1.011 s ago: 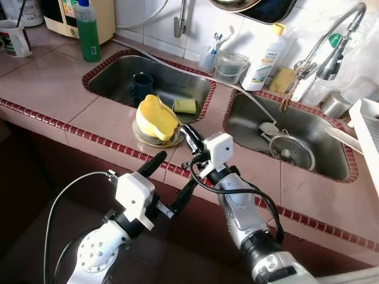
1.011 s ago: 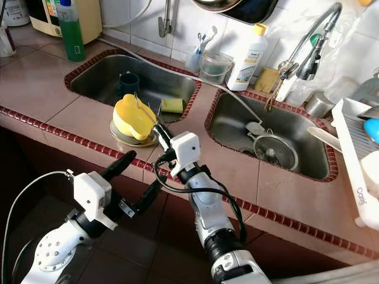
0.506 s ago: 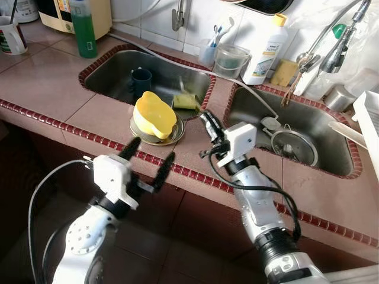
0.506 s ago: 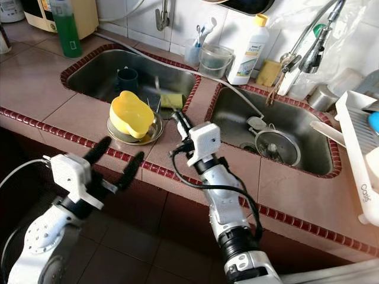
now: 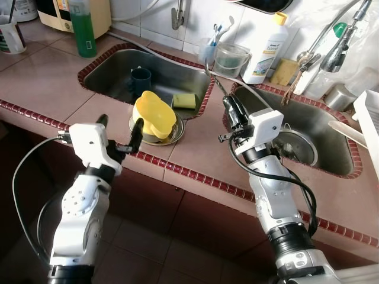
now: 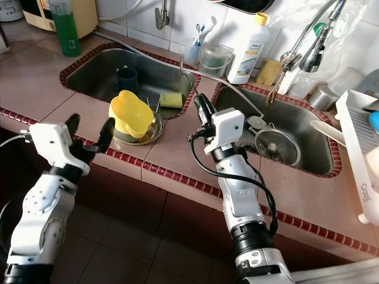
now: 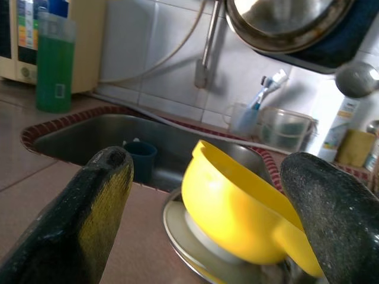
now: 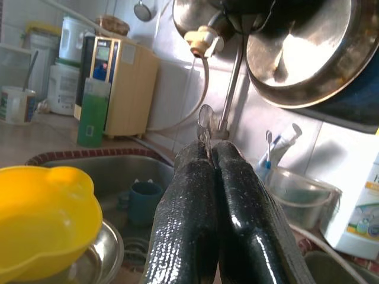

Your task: Kitchen organization

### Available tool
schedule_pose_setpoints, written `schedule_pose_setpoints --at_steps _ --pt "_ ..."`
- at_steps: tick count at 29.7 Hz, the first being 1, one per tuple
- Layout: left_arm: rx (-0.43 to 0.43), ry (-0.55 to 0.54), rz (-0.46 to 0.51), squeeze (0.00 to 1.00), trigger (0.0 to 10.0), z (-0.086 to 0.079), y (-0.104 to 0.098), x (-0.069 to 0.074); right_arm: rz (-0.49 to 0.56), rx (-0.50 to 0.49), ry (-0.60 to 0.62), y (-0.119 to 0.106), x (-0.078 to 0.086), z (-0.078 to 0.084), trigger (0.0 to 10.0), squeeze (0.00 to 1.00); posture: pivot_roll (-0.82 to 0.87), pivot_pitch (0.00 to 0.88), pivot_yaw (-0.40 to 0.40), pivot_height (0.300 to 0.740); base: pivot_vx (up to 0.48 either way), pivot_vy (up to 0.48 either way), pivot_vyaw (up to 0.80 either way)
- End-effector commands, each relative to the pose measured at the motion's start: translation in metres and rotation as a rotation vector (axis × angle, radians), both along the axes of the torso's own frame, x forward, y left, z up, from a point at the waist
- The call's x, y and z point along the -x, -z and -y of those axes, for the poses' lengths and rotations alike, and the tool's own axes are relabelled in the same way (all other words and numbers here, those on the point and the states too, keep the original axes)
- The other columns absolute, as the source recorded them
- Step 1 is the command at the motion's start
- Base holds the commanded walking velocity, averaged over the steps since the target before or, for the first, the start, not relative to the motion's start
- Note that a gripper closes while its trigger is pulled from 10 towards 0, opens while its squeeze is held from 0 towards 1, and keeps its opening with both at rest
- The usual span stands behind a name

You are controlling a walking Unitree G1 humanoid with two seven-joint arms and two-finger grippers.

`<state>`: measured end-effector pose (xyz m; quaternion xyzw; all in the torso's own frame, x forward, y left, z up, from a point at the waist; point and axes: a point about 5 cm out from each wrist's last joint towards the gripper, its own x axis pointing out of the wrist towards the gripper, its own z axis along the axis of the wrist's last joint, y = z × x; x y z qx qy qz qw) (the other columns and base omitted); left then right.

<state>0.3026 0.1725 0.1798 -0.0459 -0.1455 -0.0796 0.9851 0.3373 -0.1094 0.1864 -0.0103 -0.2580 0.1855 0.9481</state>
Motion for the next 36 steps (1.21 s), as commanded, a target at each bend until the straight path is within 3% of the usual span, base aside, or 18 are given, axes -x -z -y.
schedule_pose_setpoints --at_steps 1,14,27,36 --pt "-0.004 -0.018 0.014 0.0 10.0 -0.001 -0.002 -0.004 0.019 -0.007 0.028 -0.006 0.002 0.009 10.0 0.0 -0.09 0.093 -0.168 0.74 0.0 0.0 0.0" --pt "-0.034 -0.045 0.06 0.0 10.0 -0.008 -0.015 -0.018 0.004 -0.008 0.043 -0.003 0.009 0.016 10.0 0.0 -0.09 0.072 -0.153 0.74 0.0 0.0 0.0" --pt "-0.044 0.005 0.061 0.0 10.0 -0.006 -0.015 -0.019 -0.003 -0.003 0.049 -0.001 0.012 0.018 10.0 0.0 -0.1 0.067 -0.142 0.74 0.0 0.0 0.0" --pt "-0.041 0.036 0.068 0.0 10.0 0.0 -0.014 -0.019 -0.006 0.0 0.039 -0.002 0.011 0.016 10.0 0.0 -0.09 0.055 -0.145 0.74 0.315 0.0 0.0"
